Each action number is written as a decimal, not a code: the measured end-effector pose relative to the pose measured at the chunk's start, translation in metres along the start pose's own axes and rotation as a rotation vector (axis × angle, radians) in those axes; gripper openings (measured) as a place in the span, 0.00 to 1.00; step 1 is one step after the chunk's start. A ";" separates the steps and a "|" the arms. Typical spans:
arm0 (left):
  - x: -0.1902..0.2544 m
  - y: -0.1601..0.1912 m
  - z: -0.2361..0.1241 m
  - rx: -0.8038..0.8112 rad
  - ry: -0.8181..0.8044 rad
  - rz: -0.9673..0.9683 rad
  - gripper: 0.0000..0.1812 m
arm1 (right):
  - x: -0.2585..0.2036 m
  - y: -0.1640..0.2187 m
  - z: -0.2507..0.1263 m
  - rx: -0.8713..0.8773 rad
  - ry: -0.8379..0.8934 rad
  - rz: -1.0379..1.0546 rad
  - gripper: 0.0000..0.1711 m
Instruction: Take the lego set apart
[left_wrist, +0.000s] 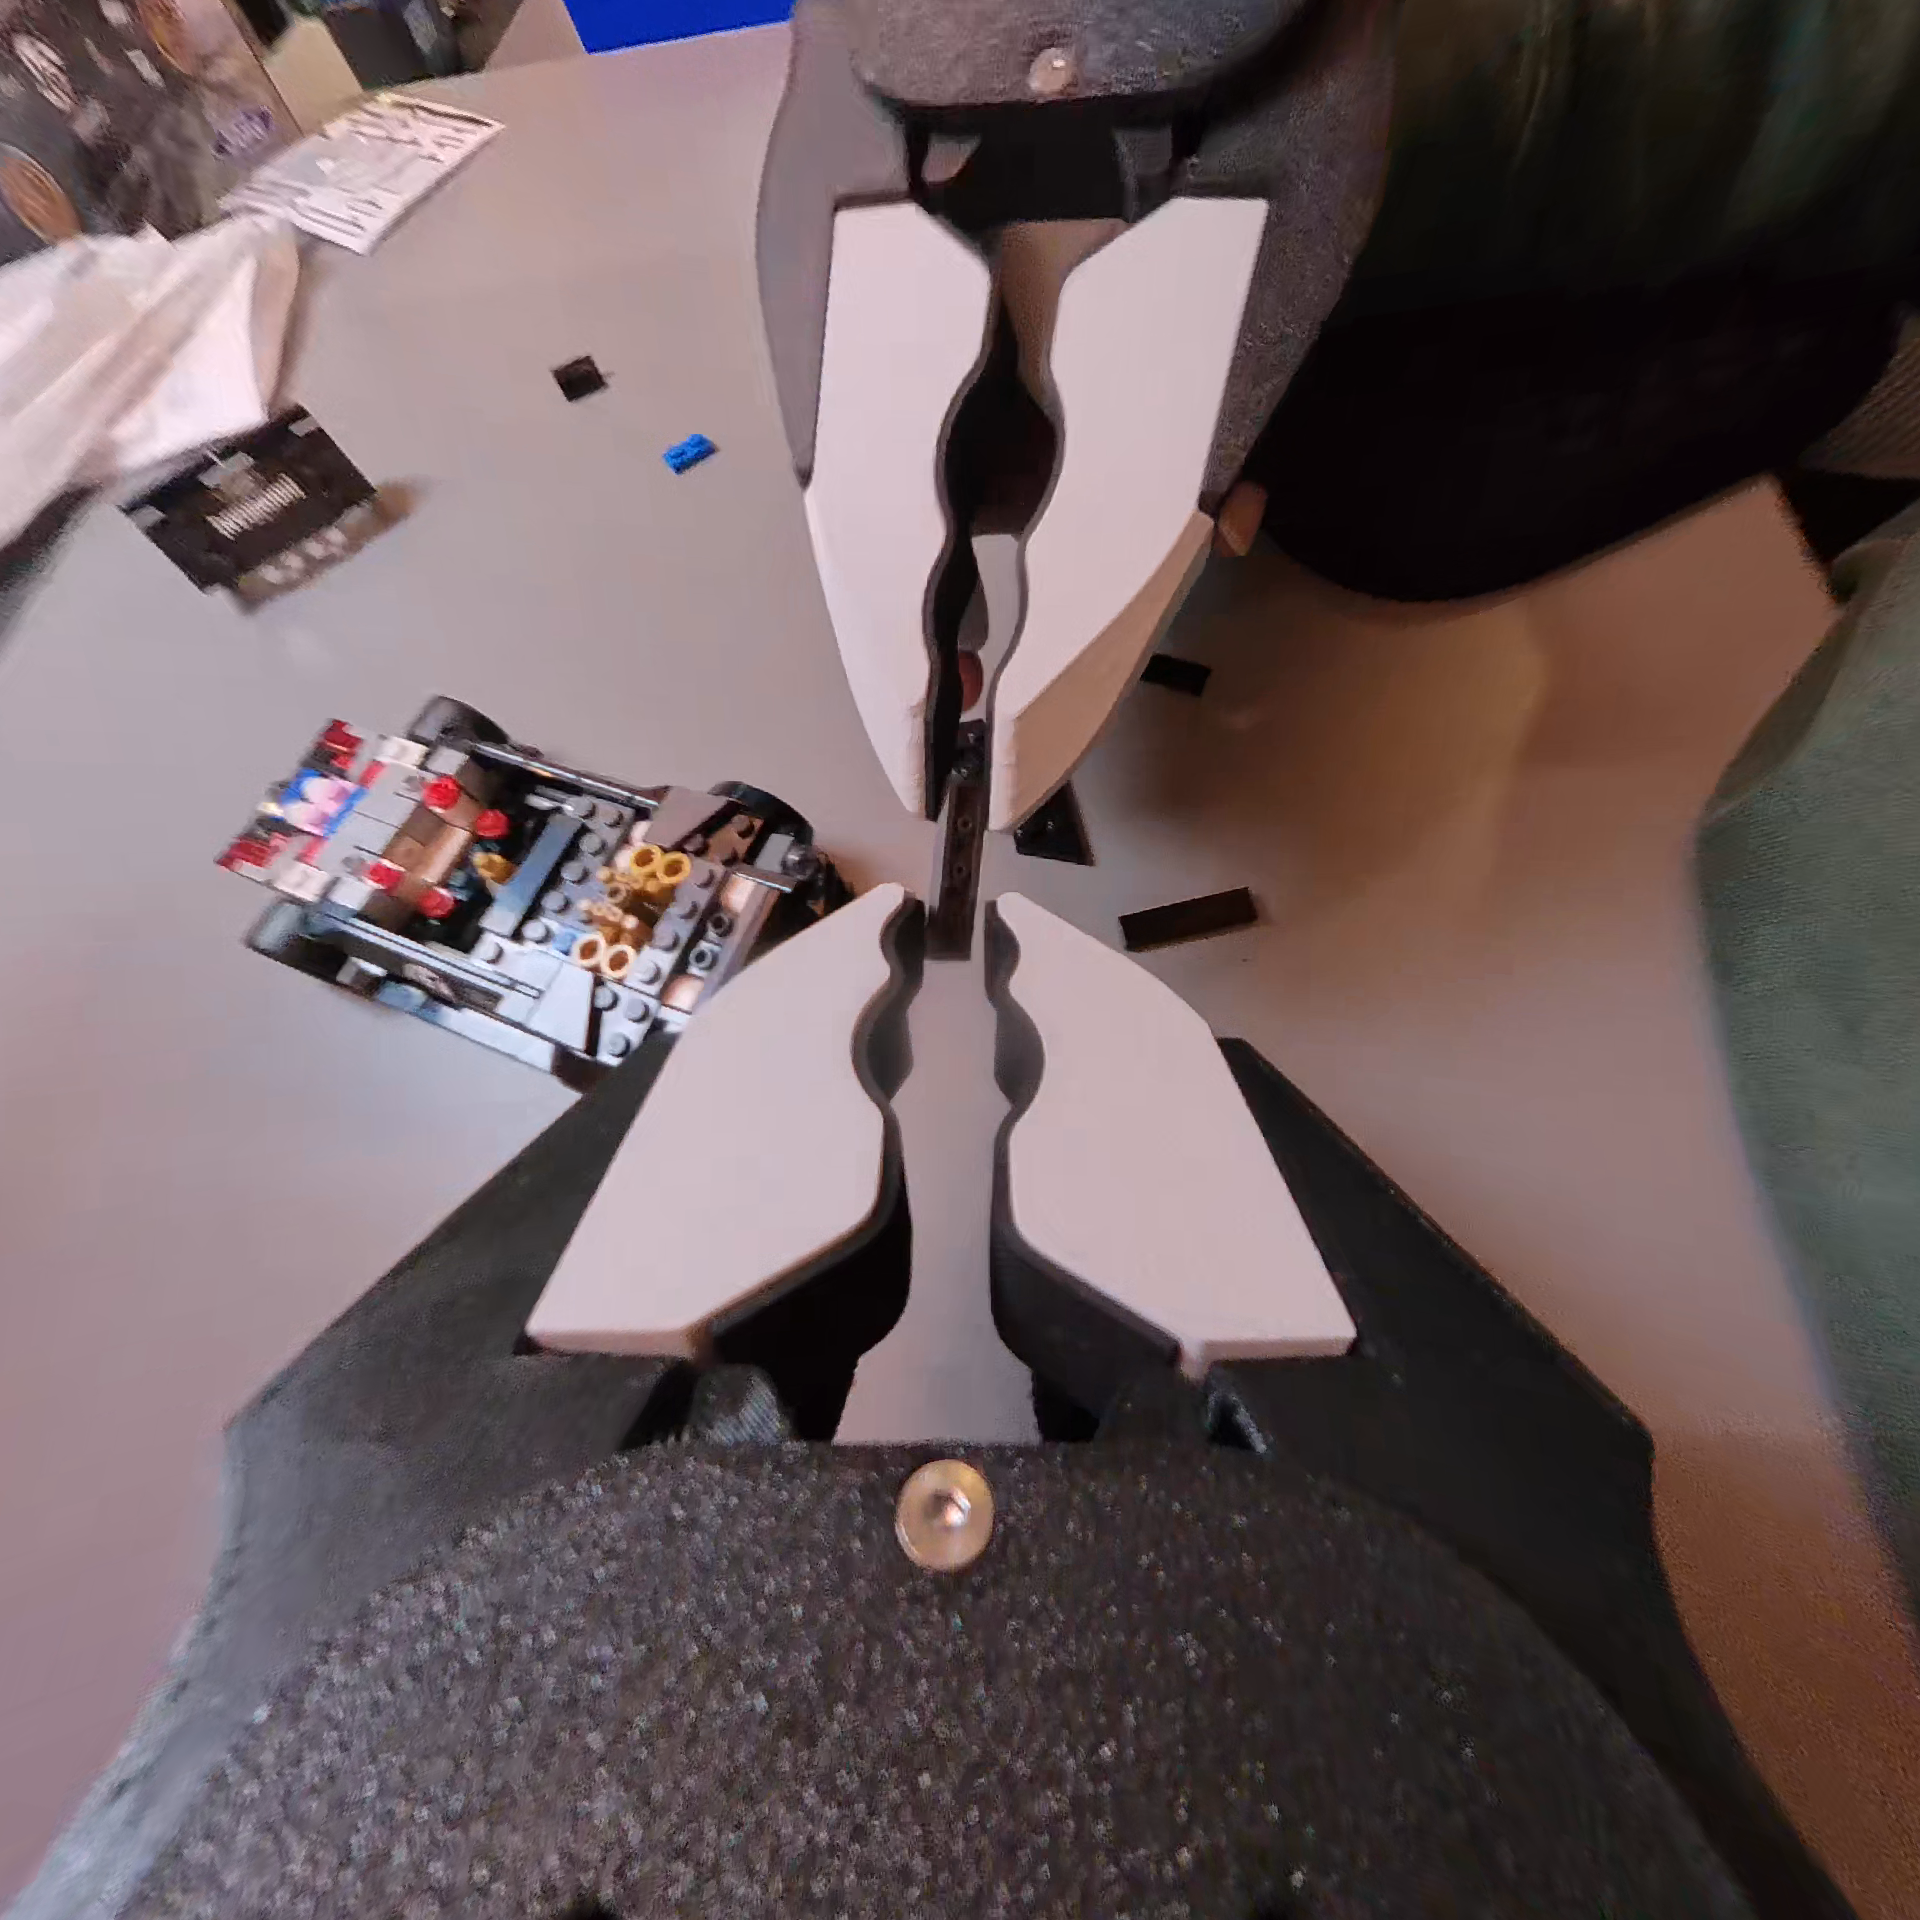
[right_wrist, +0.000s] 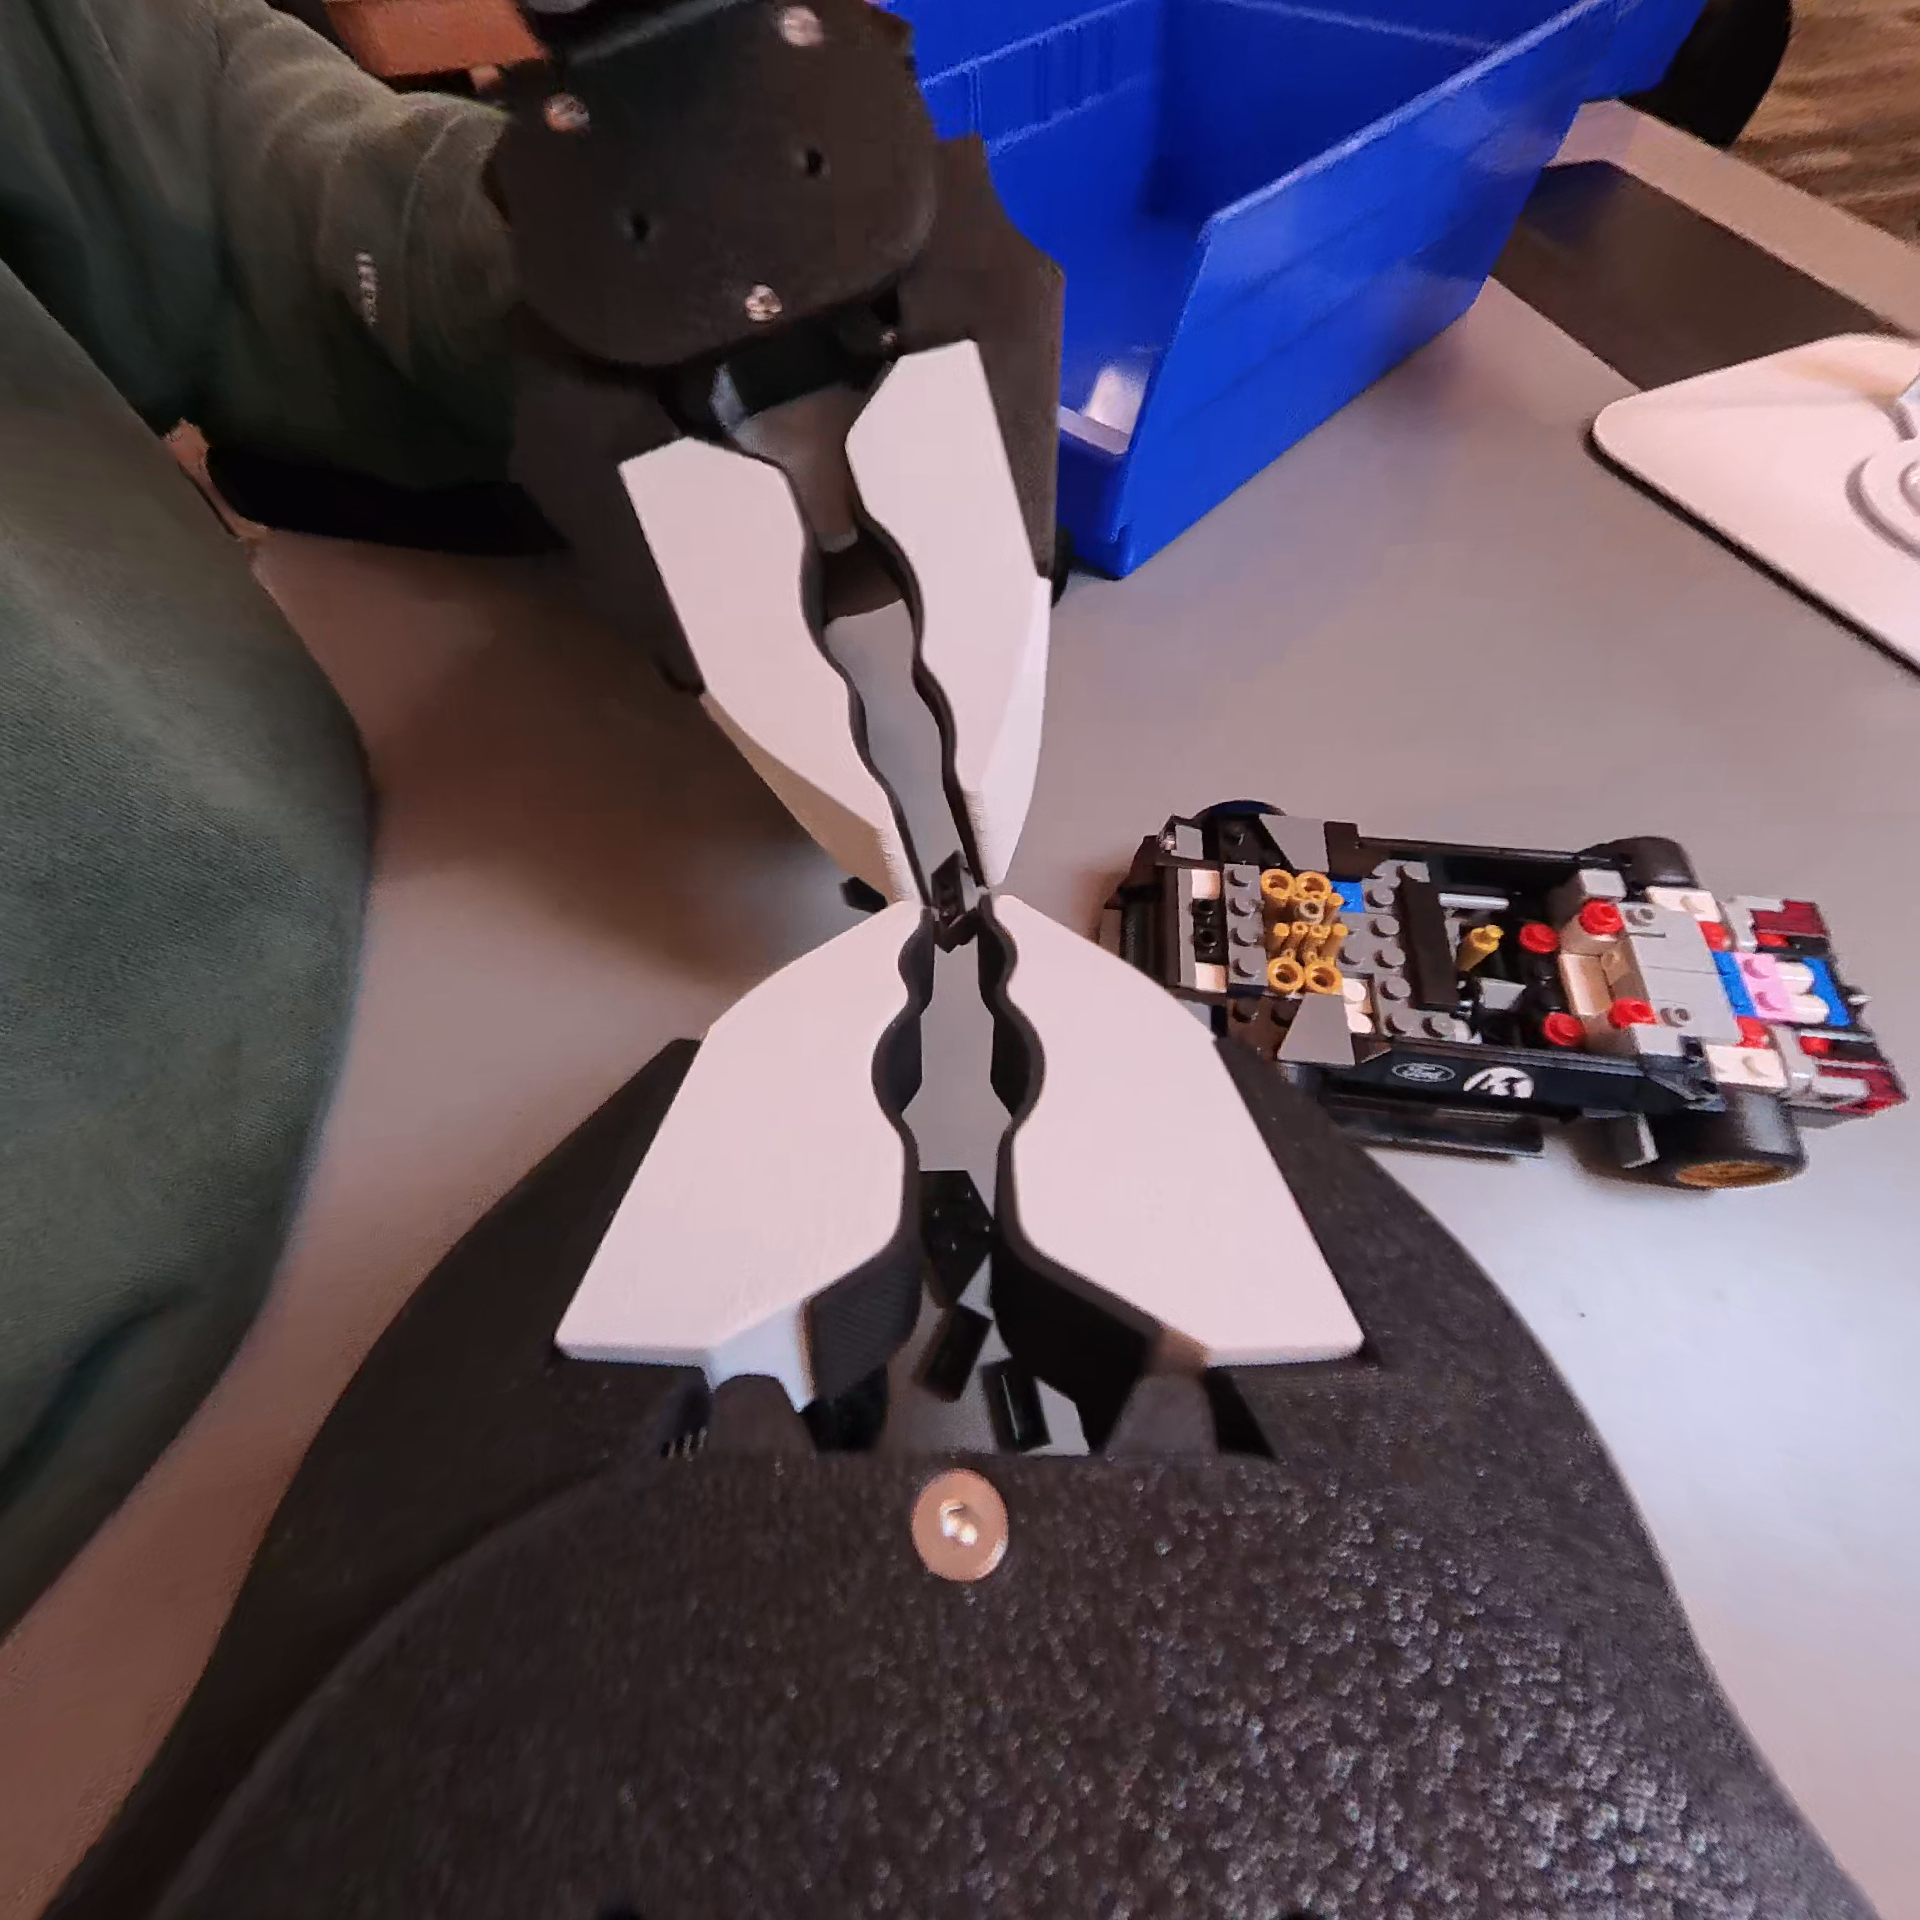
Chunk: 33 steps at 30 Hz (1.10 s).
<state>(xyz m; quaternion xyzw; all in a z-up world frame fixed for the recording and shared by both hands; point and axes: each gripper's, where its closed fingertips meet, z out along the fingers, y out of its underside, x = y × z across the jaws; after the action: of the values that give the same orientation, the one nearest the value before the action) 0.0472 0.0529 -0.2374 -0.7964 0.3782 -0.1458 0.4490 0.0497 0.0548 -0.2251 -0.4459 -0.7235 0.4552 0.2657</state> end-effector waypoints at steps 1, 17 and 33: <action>0.001 0.000 -0.001 0.016 0.041 -0.052 0.08 | -0.001 -0.001 -0.002 0.011 0.009 -0.041 0.05; 0.021 -0.032 -0.025 0.293 0.621 -0.704 0.04 | -0.018 -0.025 -0.017 0.125 0.171 -0.572 0.04; 0.008 0.023 0.009 -0.012 0.193 -0.186 0.04 | 0.007 0.003 -0.013 0.012 0.111 -0.263 0.11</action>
<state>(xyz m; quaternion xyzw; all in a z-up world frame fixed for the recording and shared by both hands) 0.0470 0.0452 -0.2621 -0.8130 0.3448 -0.2603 0.3903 0.0582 0.0668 -0.2219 -0.3700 -0.7573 0.3951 0.3653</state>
